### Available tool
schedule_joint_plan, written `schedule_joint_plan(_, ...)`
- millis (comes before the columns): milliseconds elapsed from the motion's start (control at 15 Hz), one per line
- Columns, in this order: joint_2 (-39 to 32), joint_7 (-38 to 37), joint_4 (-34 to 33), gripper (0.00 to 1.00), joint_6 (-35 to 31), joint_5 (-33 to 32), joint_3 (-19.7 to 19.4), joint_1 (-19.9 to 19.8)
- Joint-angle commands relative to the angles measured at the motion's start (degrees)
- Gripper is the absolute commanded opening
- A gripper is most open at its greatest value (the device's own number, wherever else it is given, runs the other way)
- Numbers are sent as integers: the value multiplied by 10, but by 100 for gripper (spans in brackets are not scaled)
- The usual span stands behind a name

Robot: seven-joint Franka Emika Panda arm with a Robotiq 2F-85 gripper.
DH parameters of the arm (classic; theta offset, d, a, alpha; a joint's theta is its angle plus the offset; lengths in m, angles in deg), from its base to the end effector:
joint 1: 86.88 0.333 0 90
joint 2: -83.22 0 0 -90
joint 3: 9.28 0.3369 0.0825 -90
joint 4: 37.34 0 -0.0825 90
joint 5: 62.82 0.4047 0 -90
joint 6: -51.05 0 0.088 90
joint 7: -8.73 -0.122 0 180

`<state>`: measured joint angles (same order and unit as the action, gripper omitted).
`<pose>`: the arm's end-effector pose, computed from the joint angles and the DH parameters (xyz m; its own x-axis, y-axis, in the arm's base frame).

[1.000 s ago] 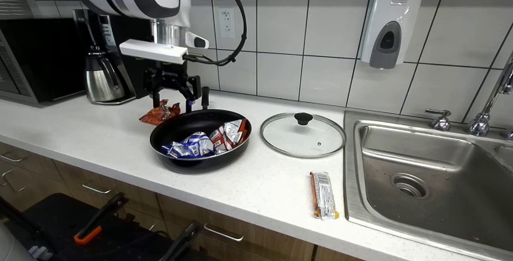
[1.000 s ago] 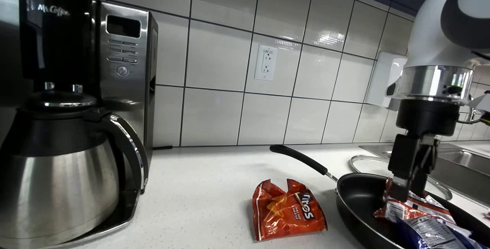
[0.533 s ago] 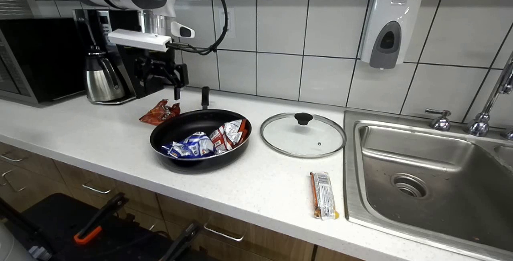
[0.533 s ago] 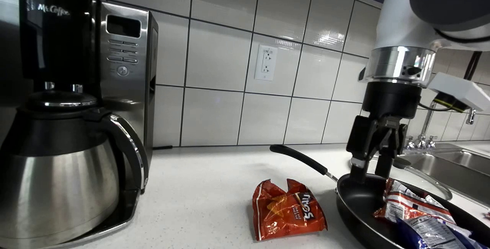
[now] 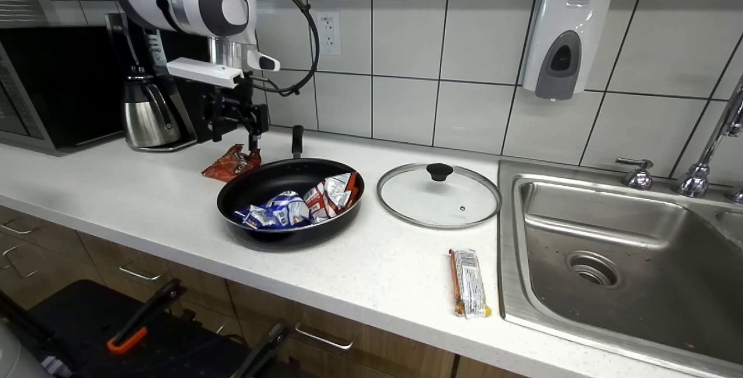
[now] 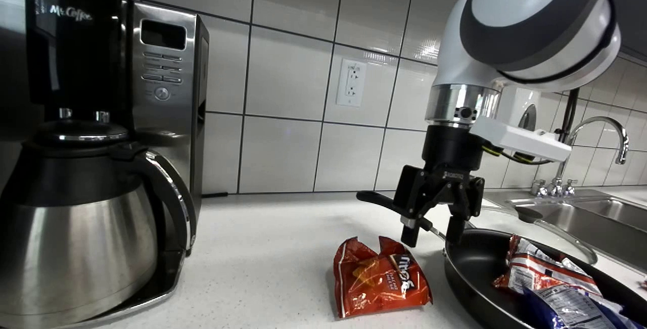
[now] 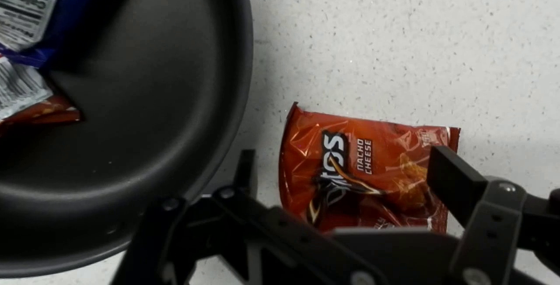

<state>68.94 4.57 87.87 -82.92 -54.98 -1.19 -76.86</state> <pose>0.5357 0.1793 0.2568 0.9832 0.1460 -0.1099 0.1333 -0.9843 -0.1155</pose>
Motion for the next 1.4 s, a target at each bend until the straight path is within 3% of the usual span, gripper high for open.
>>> schedule_joint_plan(0,-64,-55,-77,100,19,6,3,9)
schedule_joint_plan(533,-134,-181,-158,100,46,16,-6,32)
schedule_joint_plan(1333,-125,-228,-156,100,43,47,-11,33)
